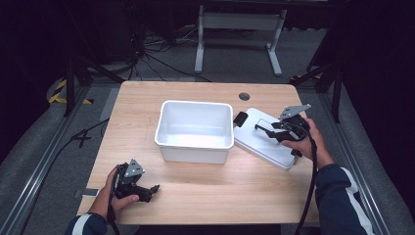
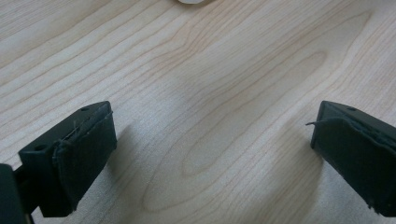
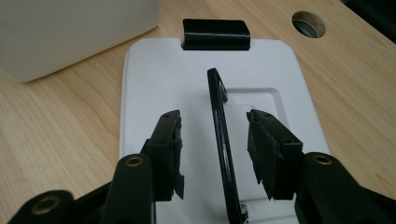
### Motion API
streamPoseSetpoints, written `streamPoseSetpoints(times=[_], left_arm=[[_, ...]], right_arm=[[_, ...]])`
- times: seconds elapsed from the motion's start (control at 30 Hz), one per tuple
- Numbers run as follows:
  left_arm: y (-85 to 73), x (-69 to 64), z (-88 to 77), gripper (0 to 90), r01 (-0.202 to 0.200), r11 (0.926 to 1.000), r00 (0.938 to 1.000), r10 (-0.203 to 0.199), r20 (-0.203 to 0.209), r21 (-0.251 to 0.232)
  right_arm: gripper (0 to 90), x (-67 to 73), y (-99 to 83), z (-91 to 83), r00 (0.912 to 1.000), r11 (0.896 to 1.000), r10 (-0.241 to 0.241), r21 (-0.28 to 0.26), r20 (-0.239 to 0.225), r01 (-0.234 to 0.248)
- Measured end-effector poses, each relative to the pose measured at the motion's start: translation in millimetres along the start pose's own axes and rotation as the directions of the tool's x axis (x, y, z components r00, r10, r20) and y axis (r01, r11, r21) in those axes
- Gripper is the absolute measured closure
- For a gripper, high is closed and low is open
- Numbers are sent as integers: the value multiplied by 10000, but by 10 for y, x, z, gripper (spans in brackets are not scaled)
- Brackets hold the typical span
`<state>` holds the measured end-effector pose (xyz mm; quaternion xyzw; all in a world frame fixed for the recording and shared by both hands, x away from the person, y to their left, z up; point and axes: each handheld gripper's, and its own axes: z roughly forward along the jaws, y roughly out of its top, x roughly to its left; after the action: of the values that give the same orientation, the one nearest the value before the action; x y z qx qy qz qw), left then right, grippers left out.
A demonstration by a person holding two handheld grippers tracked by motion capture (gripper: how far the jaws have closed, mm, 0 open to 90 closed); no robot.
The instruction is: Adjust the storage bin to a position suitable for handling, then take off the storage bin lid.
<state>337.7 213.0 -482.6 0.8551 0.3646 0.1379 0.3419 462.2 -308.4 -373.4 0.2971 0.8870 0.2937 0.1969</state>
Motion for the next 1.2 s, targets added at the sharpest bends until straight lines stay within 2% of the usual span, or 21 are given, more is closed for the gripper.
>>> streamPoseSetpoints(times=[0.1,0.23,0.37,0.47,0.7,0.93,1.0,1.2], left_arm=[[1,-1,0,6,0,10000,10000,0,-11,2],[4,0,7,5,37,10000,10000,-37,81,11],[35,18,31,3,-111,9999,9999,111,89,-9],[58,17,56,2,-81,10000,9998,82,160,-30],[79,20,71,1,-138,9999,9998,138,164,-24],[105,26,98,2,-243,9997,9993,244,294,-32],[115,37,102,2,-412,9991,9987,412,291,-23],[127,39,113,1,-424,9991,9981,423,438,1]], right_arm=[[528,28,16,-15,9998,9998,-147,96,120,146],[506,72,42,-100,9996,9997,-202,-99,217,204],[499,123,40,-173,9995,9995,-258,-158,180,261],[489,162,3,-217,9994,9996,-272,-64,194,273],[482,253,-164,-368,9987,9990,-418,-149,290,422],[470,344,-354,-503,9993,9992,-232,-305,307,242],[466,371,-429,-527,9989,9994,-259,-228,396,268],[458,424,-620,-593,9989,9994,-122,-329,444,137]])
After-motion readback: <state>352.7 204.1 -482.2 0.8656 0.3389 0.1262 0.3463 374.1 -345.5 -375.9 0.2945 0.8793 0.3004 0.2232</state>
